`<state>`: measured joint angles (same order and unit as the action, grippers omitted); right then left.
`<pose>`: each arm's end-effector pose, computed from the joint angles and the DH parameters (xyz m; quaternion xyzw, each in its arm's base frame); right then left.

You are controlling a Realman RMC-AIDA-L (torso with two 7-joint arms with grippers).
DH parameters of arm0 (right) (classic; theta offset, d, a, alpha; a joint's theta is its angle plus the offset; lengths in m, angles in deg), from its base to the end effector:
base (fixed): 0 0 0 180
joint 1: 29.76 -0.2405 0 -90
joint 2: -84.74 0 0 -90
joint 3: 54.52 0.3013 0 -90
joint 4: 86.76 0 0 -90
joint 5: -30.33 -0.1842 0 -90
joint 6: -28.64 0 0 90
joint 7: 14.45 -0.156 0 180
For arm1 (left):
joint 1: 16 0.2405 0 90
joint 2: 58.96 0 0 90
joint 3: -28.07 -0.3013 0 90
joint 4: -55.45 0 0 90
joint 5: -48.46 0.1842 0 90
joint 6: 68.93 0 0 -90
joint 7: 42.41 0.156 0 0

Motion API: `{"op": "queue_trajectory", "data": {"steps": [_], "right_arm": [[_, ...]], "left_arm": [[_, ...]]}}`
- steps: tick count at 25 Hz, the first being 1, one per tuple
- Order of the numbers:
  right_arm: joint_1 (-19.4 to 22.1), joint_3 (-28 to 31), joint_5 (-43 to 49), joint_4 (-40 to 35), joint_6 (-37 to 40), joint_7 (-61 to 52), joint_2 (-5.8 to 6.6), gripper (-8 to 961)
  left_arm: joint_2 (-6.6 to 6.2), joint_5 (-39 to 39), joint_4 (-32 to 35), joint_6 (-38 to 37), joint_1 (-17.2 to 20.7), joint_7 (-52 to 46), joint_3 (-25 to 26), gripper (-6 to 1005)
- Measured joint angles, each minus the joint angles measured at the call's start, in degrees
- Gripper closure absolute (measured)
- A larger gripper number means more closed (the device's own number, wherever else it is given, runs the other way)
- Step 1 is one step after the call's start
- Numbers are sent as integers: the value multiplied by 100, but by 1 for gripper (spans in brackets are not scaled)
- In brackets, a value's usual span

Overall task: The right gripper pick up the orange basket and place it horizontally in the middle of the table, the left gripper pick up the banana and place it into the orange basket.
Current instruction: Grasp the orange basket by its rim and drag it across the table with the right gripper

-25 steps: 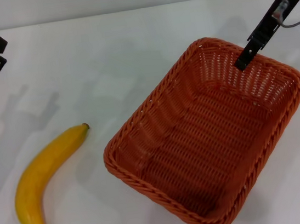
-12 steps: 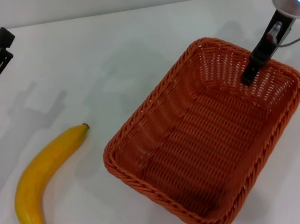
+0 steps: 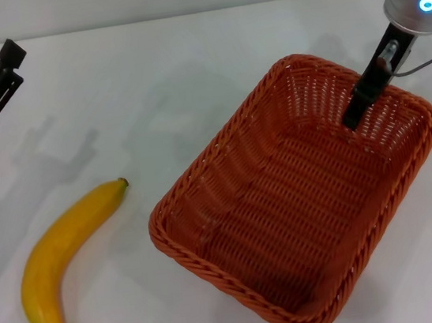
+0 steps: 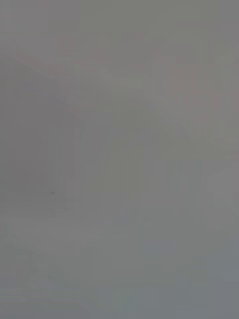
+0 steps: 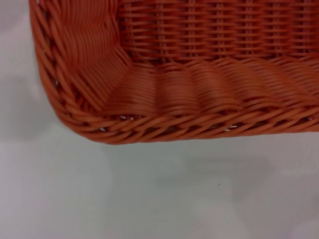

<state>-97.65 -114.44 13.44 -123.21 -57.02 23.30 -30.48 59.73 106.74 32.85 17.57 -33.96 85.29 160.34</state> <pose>0.1615 0.4502 -0.0296 -0.8950 0.3315 -0.2563 0.1528 -0.3140 0.3122 0.0276 -0.7411 -0.2040 -0.4827 0.4198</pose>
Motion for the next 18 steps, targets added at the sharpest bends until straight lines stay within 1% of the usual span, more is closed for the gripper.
{"op": "queue_trajectory", "data": {"steps": [5,8,14,16,18], "right_arm": [[-6,43,-61,9,5,-158,0,274],[16,51,-165,-37,52,-346,14,510],[67,137,-190,-150,42,-714,46,727],[150,283,-177,-324,-52,-855,74,738],[348,482,-157,-643,-232,-1028,122,749]], "left_arm": [[-11,0,-11,-6,-4,12,8,109],[-23,0,-52,-9,-5,15,17,109],[-68,-1,-85,-8,10,13,42,109],[-91,-1,-88,2,30,12,51,109],[-100,-1,-88,1,36,12,53,109]]}}
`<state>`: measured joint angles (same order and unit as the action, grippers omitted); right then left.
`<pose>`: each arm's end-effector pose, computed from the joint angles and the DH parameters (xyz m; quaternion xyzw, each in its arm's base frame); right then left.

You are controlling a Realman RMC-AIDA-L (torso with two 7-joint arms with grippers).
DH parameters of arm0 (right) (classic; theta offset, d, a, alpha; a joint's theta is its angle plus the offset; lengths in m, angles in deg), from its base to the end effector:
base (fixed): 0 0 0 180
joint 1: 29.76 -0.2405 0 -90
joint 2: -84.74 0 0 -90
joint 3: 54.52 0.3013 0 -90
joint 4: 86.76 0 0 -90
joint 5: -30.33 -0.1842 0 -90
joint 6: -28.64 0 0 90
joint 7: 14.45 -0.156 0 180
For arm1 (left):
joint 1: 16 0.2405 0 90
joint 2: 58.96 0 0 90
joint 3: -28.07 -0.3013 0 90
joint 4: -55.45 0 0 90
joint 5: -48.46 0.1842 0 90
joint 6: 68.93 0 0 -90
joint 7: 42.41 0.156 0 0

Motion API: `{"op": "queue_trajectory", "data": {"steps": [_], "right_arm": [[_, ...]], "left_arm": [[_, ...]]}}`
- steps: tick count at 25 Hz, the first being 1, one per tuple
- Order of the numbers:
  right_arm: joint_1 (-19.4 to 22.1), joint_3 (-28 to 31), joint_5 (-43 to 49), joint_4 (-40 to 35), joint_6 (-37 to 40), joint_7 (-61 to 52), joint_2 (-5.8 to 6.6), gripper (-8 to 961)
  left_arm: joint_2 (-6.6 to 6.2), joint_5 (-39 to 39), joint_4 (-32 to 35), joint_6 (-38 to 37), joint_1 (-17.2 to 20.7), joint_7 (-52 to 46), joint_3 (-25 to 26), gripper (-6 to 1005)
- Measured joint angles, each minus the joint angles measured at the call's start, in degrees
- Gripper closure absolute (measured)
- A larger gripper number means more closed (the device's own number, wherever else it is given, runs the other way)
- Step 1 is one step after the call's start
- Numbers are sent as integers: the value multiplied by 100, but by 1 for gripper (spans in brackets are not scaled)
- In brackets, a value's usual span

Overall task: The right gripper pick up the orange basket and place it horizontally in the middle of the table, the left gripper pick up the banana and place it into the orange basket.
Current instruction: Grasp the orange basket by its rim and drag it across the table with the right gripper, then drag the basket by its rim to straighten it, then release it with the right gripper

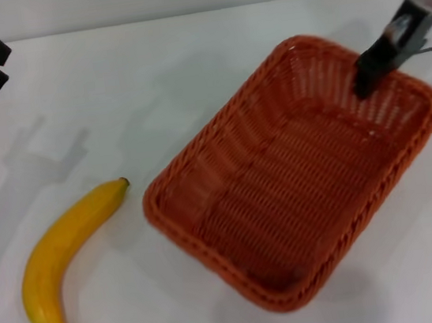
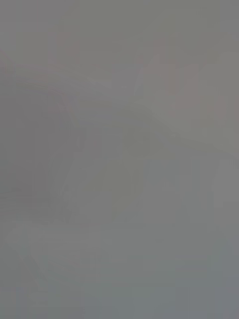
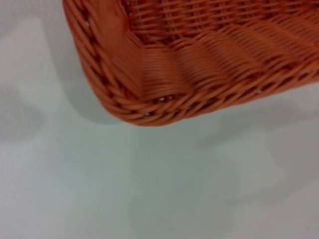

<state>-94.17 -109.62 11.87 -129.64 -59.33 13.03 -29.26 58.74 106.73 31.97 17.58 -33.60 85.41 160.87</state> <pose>0.1676 0.4548 -0.0057 -0.8576 0.4414 -0.1859 0.1876 -0.3185 0.3127 0.0386 -0.7420 -0.1936 -0.4761 0.4305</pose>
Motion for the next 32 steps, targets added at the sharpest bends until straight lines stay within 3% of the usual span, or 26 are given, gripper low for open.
{"op": "queue_trajectory", "data": {"steps": [3,5,11,20,24,32], "right_arm": [[290,193,1,-431,-237,-205,60,764],[750,580,-35,-1062,-541,-472,103,773],[1620,1243,-208,-2057,-905,-749,50,792],[2804,1354,-1126,-2542,-1018,-1108,44,827],[2979,1358,-1265,-2556,-950,-1055,64,801],[2884,1303,-1295,-2319,-966,-812,157,750]], "left_arm": [[-2,0,0,-14,-7,3,0,108],[-9,0,-2,-14,-11,-4,2,107],[-20,-13,-54,-14,-34,-37,9,107],[-43,-1,-78,-125,-134,-188,-24,108],[-46,0,-81,-166,-193,-208,-30,109],[-41,1,-147,-167,-232,-300,-21,108]]}}
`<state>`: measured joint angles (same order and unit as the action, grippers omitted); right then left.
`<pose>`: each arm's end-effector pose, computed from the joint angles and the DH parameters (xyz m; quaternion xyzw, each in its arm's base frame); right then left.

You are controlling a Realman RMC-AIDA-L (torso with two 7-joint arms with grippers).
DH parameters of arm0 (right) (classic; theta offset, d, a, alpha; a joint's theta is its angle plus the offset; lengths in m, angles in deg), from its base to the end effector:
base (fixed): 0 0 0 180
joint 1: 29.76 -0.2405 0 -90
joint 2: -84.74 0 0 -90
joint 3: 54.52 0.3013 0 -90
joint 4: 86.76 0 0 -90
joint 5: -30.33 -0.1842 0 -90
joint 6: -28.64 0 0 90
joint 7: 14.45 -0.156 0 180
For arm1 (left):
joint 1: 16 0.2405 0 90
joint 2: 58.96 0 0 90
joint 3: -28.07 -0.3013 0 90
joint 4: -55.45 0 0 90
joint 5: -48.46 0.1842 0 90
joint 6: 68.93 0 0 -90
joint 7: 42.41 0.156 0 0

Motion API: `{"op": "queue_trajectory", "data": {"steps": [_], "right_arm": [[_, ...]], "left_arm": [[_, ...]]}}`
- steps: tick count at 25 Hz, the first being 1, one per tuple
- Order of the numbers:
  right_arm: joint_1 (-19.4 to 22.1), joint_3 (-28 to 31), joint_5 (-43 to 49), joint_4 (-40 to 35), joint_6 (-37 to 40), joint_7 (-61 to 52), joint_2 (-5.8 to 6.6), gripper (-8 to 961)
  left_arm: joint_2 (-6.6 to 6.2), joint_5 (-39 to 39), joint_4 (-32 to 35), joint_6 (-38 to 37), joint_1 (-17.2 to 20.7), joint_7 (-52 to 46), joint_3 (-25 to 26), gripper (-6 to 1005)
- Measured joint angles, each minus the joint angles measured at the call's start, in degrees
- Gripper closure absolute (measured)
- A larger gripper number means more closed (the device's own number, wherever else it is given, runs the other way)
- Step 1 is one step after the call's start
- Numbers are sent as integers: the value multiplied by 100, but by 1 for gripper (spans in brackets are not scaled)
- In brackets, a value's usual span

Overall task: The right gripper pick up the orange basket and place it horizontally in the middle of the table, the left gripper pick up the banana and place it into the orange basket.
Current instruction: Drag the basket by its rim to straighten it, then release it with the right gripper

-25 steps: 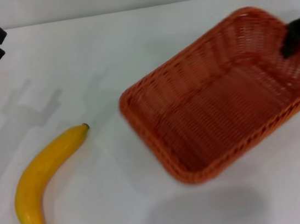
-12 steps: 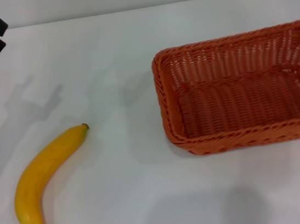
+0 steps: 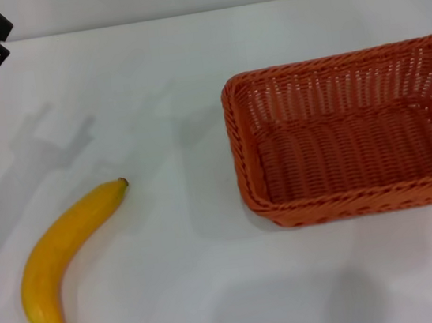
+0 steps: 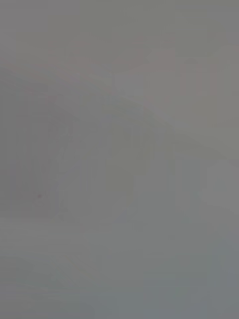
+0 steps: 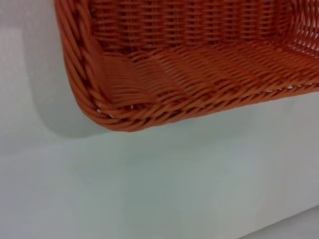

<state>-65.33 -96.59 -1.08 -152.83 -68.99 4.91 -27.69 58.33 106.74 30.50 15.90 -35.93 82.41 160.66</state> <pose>0.3002 0.3673 0.0701 -0.7199 0.6620 -0.0059 0.2084 -0.3071 0.3300 0.0441 -0.7442 -0.1927 -0.4842 0.4178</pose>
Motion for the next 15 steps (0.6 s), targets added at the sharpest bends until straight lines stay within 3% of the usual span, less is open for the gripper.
{"op": "queue_trajectory", "data": {"steps": [7,15], "right_arm": [[-28,34,-279,61,-18,138,124,674],[88,246,-866,-140,-244,326,429,496]], "left_arm": [[12,-2,-1,1,-11,-80,15,108],[-34,180,-347,2,101,-750,-12,109]]}}
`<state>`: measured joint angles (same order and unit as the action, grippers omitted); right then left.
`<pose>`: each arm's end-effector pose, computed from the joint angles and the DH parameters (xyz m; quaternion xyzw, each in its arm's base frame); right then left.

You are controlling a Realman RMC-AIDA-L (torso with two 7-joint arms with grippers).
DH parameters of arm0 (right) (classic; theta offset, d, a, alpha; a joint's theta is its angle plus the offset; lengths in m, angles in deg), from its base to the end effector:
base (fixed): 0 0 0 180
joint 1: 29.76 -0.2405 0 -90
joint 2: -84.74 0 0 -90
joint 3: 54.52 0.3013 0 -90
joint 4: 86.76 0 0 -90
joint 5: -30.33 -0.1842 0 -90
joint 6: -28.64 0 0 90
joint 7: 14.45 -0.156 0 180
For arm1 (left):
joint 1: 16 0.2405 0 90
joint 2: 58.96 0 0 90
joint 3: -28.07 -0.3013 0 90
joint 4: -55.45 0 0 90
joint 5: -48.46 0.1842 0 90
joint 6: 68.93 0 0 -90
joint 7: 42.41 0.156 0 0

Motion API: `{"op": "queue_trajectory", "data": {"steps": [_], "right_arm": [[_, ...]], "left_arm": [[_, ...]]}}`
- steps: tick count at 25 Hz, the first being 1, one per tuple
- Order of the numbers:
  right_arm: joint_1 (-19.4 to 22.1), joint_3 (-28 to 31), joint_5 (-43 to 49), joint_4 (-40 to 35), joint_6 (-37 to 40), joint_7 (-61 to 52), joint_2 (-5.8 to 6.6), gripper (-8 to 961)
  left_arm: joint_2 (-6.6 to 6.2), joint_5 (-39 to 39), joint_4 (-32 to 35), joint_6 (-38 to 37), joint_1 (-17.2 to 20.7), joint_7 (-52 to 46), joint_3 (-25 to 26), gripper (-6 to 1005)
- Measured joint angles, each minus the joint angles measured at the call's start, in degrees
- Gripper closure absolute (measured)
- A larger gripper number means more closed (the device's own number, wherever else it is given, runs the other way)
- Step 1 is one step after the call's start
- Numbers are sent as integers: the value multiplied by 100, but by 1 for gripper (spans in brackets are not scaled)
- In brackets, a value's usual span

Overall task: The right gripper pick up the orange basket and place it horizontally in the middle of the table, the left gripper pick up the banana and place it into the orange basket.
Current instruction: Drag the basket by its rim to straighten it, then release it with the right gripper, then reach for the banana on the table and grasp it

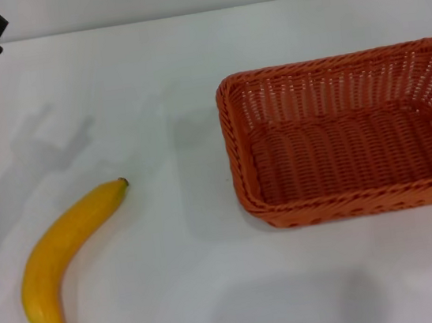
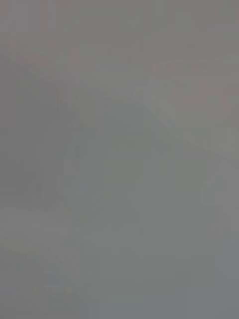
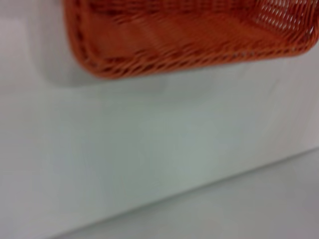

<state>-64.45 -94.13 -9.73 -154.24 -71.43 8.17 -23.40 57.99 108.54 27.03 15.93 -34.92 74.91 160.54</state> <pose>0.2912 0.3717 0.1074 -0.7478 0.6288 0.0503 0.2069 -0.3060 0.3277 0.0509 -0.7460 -0.2174 -0.4956 0.3880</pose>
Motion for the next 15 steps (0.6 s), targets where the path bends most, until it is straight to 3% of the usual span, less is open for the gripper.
{"op": "queue_trajectory", "data": {"steps": [6,8,11,15], "right_arm": [[232,866,-224,-642,-33,850,81,280],[361,1211,-508,-848,52,1317,57,93],[627,1546,-1097,-990,306,2112,-41,94],[1121,1661,-1907,-993,952,3087,-297,95]], "left_arm": [[-171,1287,-1374,-100,247,-2064,50,118],[-210,1846,-2049,-92,309,-2928,63,121],[-250,2725,-3023,-60,320,-4067,124,126],[-326,4260,-4173,182,97,-5679,345,132]]}}
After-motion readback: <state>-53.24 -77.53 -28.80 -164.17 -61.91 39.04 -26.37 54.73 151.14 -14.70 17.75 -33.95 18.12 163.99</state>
